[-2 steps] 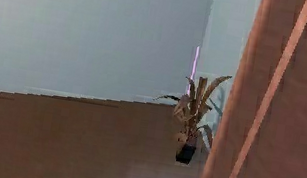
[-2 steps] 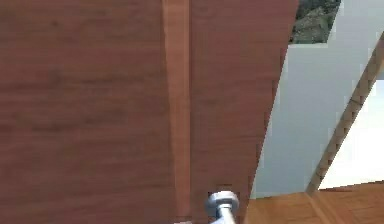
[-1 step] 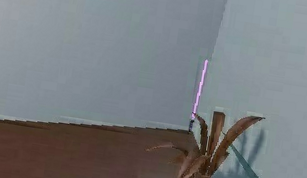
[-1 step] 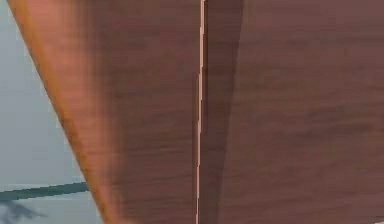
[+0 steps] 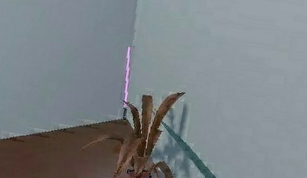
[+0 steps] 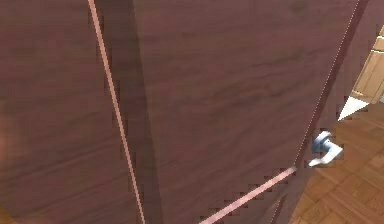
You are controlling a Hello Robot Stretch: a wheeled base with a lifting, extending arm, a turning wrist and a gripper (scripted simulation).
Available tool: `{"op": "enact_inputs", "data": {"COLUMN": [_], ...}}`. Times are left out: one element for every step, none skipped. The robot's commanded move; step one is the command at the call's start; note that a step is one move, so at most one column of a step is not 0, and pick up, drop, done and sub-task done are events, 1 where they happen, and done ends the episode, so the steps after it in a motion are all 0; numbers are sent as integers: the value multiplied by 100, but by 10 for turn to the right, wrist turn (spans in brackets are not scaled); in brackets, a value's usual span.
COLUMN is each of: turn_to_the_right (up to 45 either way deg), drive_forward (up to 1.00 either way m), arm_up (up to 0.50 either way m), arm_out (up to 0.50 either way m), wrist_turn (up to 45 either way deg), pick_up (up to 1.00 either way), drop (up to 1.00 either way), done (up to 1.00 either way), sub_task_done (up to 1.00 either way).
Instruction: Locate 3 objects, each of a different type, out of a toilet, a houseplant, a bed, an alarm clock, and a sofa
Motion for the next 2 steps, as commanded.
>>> {"op": "enact_inputs", "data": {"turn_to_the_right": [0,-450], "drive_forward": [0,0], "arm_up": [0,0], "arm_out": [0,0], "wrist_turn": [0,0], "pick_up": [0,0], "drop": [0,0], "done": [0,0], "sub_task_done": [100,0]}}
